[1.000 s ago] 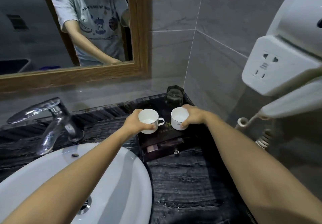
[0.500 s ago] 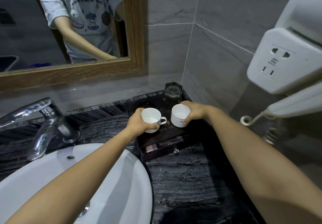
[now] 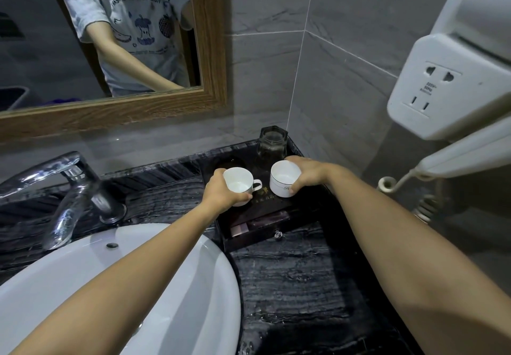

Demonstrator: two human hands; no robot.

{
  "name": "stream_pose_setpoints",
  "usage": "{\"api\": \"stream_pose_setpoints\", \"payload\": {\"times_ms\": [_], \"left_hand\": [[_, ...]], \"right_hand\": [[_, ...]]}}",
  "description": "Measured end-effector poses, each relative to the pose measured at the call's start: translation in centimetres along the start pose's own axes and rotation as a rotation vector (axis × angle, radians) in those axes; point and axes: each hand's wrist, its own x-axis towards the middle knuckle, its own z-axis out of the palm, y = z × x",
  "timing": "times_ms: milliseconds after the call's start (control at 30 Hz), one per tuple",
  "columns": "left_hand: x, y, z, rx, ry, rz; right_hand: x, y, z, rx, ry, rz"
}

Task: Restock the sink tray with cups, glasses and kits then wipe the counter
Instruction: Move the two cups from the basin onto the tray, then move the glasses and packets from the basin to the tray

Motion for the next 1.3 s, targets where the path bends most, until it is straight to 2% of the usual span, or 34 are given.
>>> {"api": "stream_pose_setpoints", "payload": {"times_ms": [200,500,733,933,1033,1167,1300], "left_hand": [[-0.2,0.0,0.0,0.002,-0.013,-0.005],[-0.8,1.1,-1.6,0.078,-0.027,0.087],[-1.1,2.9,-6.7,0.362,-0.077,0.069],[-3.1,3.4,-11.1,0.577,-0.202,0.006],[-4.7,3.4,-13.6,0.559,-0.200,0.003],[-8.3,2.6,-16.9,0.468,-0.209,-0.097],[-12.4,1.0,-21.6,0.445,-0.205,-0.190]], "right_hand": [[-0.3,0.1,0.2,-0.001,0.026,0.022],[0.2,1.3,-0.5,-0.113,0.008,0.089],[-4.6,-3.8,-2.0,-0.343,0.007,0.145],[-7.3,-8.9,-3.3,-0.500,-0.051,0.117],[-8.4,-12.3,-3.6,-0.565,-0.101,0.085],[-9.6,-17.3,-2.9,-0.565,-0.182,-0.005],[-10.1,-22.6,-1.2,-0.533,-0.335,-0.069]]}}
